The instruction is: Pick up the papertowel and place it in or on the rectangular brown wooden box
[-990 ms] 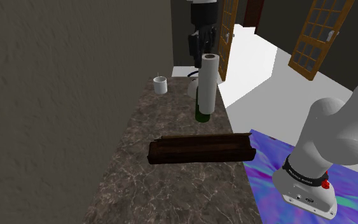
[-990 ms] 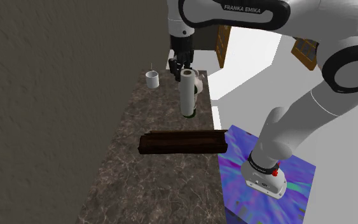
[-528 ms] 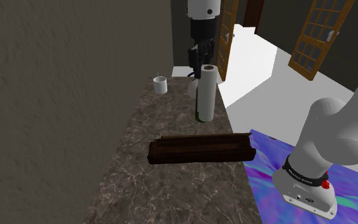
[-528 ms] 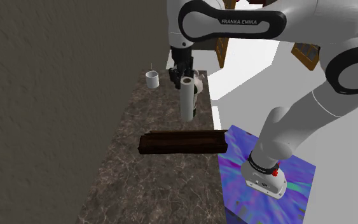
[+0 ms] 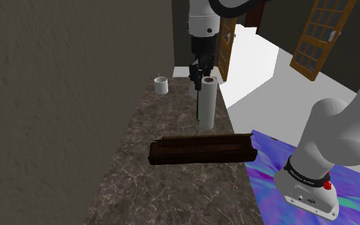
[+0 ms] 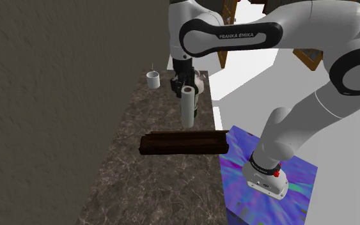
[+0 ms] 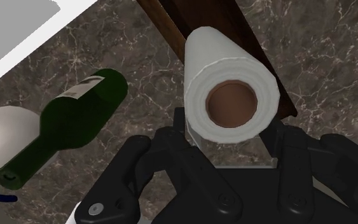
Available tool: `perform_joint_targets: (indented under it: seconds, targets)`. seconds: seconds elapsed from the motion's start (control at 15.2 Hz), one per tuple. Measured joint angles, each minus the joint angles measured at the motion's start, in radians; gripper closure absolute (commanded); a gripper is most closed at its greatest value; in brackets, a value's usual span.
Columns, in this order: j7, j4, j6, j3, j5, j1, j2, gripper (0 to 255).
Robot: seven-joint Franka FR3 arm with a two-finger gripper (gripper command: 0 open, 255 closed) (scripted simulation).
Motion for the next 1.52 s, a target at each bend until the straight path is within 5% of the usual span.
perform_joint_targets:
  seconds: [1.06, 1.12, 1.52]
  targets:
    - [0.0, -0.144, 0.145, 0.003, 0.002, 0.001, 0.0, 255]
    - [0.0, -0.144, 0.145, 0.003, 0.002, 0.001, 0.0, 0]
    - [0.0, -0.144, 0.145, 0.003, 0.002, 0.001, 0.0, 0]
